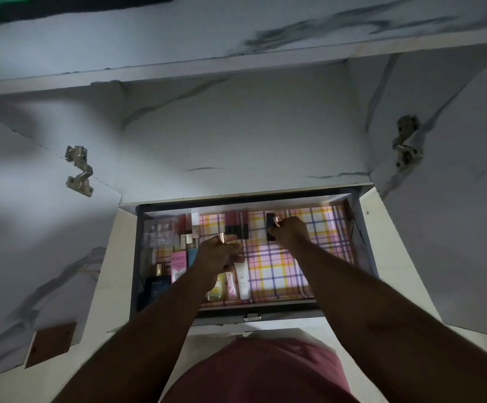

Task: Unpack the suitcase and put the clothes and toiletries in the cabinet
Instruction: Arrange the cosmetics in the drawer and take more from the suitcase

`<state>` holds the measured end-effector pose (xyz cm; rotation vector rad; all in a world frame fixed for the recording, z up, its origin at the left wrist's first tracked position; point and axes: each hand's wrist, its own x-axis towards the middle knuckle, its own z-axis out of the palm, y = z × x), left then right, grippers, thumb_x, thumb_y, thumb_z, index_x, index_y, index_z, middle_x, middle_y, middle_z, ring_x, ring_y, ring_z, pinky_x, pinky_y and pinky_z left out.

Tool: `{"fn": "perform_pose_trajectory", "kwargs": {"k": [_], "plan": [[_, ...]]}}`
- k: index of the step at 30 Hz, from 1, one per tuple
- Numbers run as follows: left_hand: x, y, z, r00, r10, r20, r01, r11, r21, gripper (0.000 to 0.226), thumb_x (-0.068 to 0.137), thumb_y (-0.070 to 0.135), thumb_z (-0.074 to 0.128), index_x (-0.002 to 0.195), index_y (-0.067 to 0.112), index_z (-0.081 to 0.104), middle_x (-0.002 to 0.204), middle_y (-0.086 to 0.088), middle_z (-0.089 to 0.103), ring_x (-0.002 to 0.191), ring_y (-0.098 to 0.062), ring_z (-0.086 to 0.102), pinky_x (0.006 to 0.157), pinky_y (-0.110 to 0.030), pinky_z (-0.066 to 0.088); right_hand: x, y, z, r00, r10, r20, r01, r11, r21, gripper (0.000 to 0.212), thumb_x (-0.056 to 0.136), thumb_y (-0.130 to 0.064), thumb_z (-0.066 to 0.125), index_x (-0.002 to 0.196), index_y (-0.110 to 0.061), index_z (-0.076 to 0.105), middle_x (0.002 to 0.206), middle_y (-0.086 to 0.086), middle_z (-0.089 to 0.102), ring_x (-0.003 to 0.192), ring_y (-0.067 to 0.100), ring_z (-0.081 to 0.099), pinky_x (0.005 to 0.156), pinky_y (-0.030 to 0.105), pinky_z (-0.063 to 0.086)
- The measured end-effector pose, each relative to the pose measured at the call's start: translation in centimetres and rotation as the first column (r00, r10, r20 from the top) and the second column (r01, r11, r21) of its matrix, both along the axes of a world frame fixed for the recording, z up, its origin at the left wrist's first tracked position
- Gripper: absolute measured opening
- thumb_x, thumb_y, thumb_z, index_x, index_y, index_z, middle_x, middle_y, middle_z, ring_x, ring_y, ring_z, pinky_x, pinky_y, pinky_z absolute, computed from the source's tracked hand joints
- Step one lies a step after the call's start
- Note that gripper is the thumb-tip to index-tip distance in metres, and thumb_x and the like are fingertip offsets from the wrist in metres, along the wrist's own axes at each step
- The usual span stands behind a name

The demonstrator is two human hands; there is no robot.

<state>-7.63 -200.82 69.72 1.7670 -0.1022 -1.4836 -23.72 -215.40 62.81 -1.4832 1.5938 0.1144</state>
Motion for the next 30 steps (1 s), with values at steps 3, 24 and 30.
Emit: {"fn": "perform_pose_trajectory", "kwargs": {"k": [3, 24, 30], "plan": [[0.2, 0.6, 0.1, 0.999, 0.044, 0.012, -0.044, 0.999, -0.019, 0.022, 0.093, 0.005, 0.071, 0.115, 0.009, 0.070, 0.093, -0.012, 0.079, 0.073, -0.023, 0.075, 0.057, -0.029, 0.053, 2.0, 0.4, -0.5, 1.000, 0.021, 0.013, -0.021, 1.000, 0.017, 0.022, 0.090, -0.032, 0.079, 0.100, -0.014, 0.072, 0.082, 0.000, 0.070, 0.073, 0.013, 0.069, 0.063, 0.027, 0.058], [7.5, 6.4, -1.3, 0.947, 0.318, 0.050, -0.320, 0.947, 0.026, 0.004, 0.097, 0.010, 0.069, 0.100, 0.007, 0.069, 0.094, -0.016, 0.071, 0.079, -0.024, 0.067, 0.073, -0.035, 0.051, 16.9, 5.6, 0.2, 0.995, 0.061, 0.076, -0.062, 0.998, 0.011, 0.014, 0.089, -0.017, 0.068, 0.079, -0.022, 0.060, 0.080, -0.003, 0.062, 0.085, 0.020, 0.066, 0.076, 0.033, 0.059], [8.0, 5.2, -1.7, 0.963, 0.269, -0.001, -0.269, 0.962, 0.049, 0.014, 0.093, 0.005, 0.070, 0.107, 0.004, 0.069, 0.101, -0.022, 0.074, 0.076, -0.023, 0.070, 0.065, -0.032, 0.055, 15.9, 5.5, 0.9, 0.983, -0.044, 0.180, 0.031, 0.997, 0.076, 0.020, 0.090, -0.023, 0.075, 0.079, -0.022, 0.059, 0.086, 0.003, 0.070, 0.082, 0.022, 0.071, 0.071, 0.036, 0.061]]}}
